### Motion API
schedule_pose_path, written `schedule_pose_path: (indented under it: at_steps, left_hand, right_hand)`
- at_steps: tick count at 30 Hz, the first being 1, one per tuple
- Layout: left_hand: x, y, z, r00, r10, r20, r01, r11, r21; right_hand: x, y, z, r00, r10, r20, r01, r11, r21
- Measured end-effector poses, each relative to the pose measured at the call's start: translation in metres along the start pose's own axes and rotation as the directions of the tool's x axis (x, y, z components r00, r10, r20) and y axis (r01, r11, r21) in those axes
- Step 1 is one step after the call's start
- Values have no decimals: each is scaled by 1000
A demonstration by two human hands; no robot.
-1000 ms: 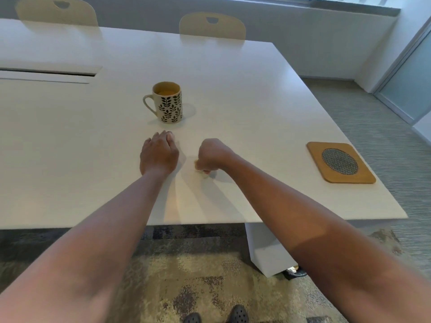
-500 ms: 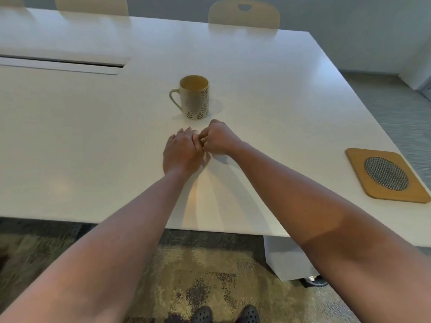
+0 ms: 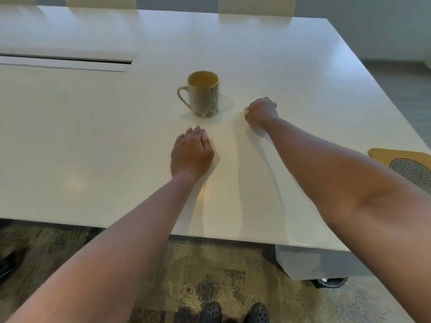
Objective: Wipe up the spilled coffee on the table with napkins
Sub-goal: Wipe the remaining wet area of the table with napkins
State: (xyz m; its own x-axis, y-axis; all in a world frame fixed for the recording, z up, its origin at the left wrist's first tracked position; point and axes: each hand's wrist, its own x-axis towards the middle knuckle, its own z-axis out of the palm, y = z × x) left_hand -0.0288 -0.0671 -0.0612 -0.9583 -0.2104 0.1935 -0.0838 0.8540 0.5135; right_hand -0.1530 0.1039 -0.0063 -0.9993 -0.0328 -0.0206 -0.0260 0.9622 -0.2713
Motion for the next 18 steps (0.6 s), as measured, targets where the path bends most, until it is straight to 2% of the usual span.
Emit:
schedule_pose_path:
  at_steps: [4, 8, 12, 15, 18]
  left_hand:
    - [-1, 1, 1, 1000, 10, -5, -10, 1000, 18]
    - [-2, 3, 0, 1000, 14, -8, -14, 999, 35]
    - [-2, 4, 0, 1000, 19, -13, -19, 999, 50]
    - [-2, 4, -1, 1000, 10, -19, -10, 999, 38]
    - [-3, 4, -1, 1000, 8, -16, -8, 999, 38]
  right_hand:
    - [7, -4, 2, 999, 31, 16, -31, 999, -28]
    - [17, -6, 9, 1000, 1, 31, -4, 996, 91]
    - [13, -12, 9, 987, -131, 91, 107, 967, 232]
    - [1, -16, 7, 948, -279, 154, 239, 942, 235]
    - [-15, -14, 1, 890, -363, 275, 304, 923, 236]
